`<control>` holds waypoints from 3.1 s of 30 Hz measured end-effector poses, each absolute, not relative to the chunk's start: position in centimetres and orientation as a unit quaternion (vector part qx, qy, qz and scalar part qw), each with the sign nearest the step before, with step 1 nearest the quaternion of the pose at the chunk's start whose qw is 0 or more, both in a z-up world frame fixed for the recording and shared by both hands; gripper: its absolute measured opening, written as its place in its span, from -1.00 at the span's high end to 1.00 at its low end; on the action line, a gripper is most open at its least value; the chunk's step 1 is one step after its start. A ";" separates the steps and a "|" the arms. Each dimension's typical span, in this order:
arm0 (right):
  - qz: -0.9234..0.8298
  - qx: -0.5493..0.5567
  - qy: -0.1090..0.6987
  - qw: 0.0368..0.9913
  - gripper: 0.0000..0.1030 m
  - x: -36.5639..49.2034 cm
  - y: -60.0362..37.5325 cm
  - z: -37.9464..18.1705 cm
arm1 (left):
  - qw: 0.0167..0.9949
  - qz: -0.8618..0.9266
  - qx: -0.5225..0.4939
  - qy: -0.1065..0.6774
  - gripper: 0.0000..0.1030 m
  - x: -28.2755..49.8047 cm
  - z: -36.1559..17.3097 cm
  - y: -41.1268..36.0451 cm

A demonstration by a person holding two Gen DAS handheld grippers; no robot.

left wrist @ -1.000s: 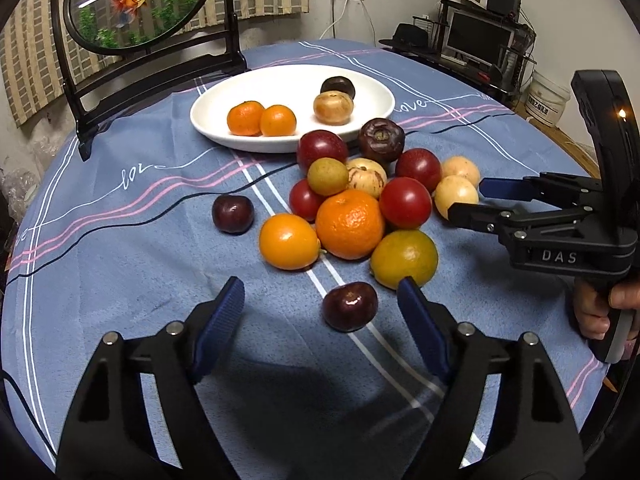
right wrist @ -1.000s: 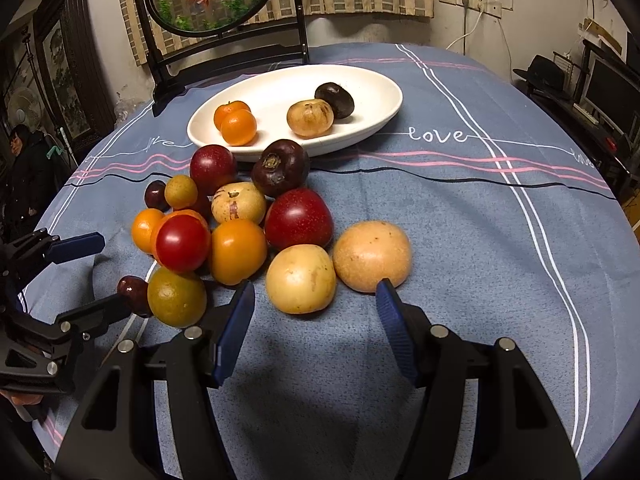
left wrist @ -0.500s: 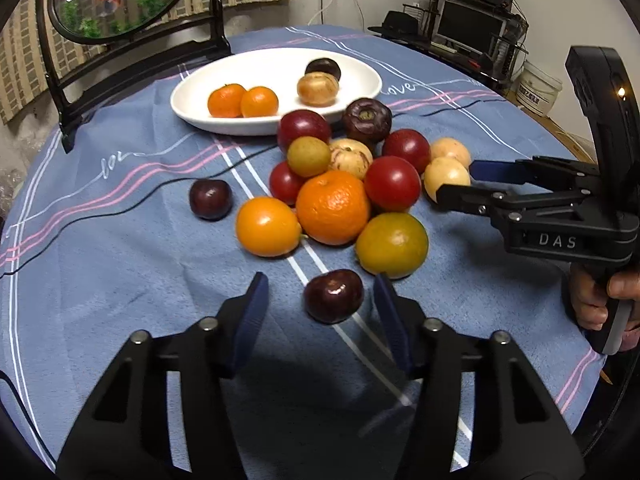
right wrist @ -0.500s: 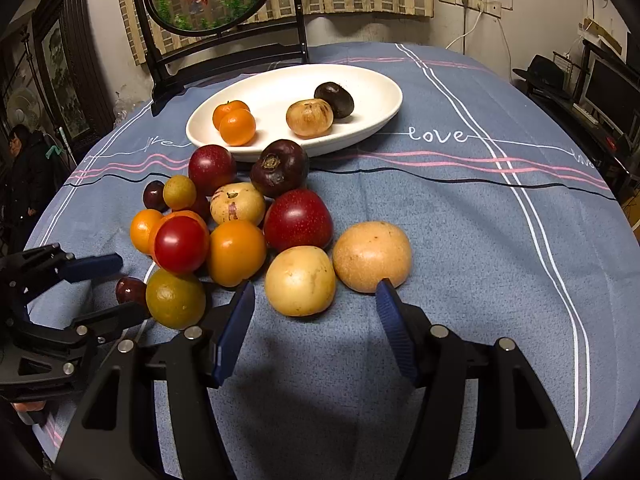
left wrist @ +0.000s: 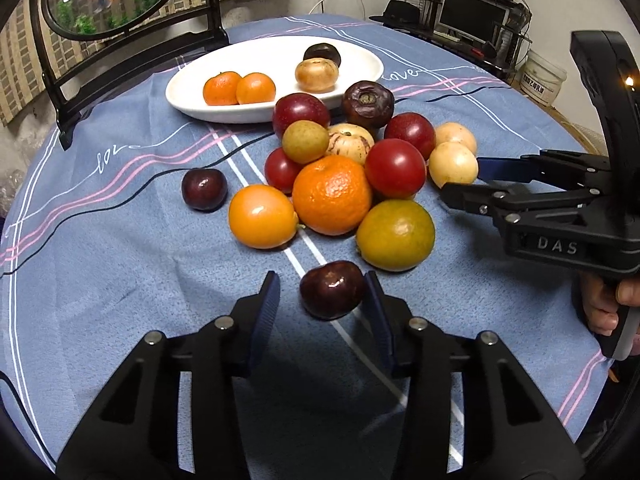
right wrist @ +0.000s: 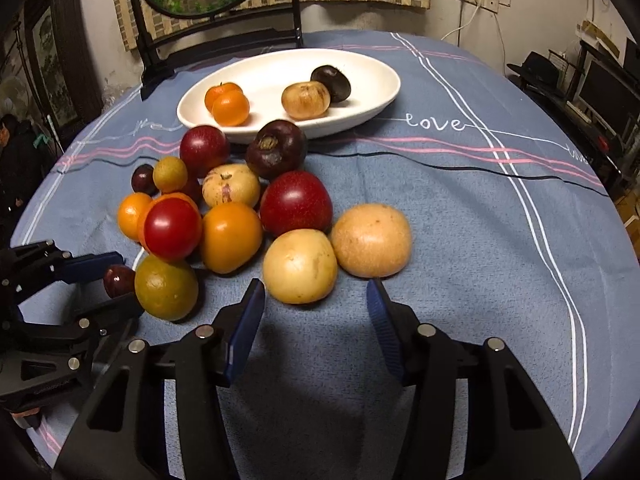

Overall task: Organize fruits
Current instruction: 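Grasp the dark red plum with the left tool while the right tool grasps the pale yellow fruit, then carry the plum with the left tool while the right tool carries the yellow fruit over the plate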

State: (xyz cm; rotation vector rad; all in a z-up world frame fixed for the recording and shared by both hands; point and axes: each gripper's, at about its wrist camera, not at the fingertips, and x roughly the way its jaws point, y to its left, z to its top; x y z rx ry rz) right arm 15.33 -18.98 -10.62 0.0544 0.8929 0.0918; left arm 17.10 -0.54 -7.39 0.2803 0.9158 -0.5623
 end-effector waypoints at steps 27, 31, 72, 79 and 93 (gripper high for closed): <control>0.056 -0.002 0.432 0.900 0.31 15.5 -18.2 -10.5 | 0.858 -0.236 0.099 0.445 0.37 17.0 -7.4 -0.8; 0.061 -0.007 0.431 0.900 0.31 15.4 -18.3 -10.5 | 0.865 -0.210 0.084 0.448 0.37 16.9 -7.4 -1.1; 0.102 -0.022 0.358 0.928 0.31 27.3 -22.1 -3.8 | 0.901 -0.150 0.049 0.405 0.37 33.8 1.6 -6.1; 0.093 -0.020 0.372 0.923 0.32 30.9 -22.7 -5.2 | 0.889 -0.135 0.033 0.436 0.37 39.8 -0.8 -7.3; 0.098 -0.028 0.385 0.917 0.31 32.2 -22.8 -6.8 | 0.875 -0.114 0.034 0.470 0.36 43.4 -4.2 -8.0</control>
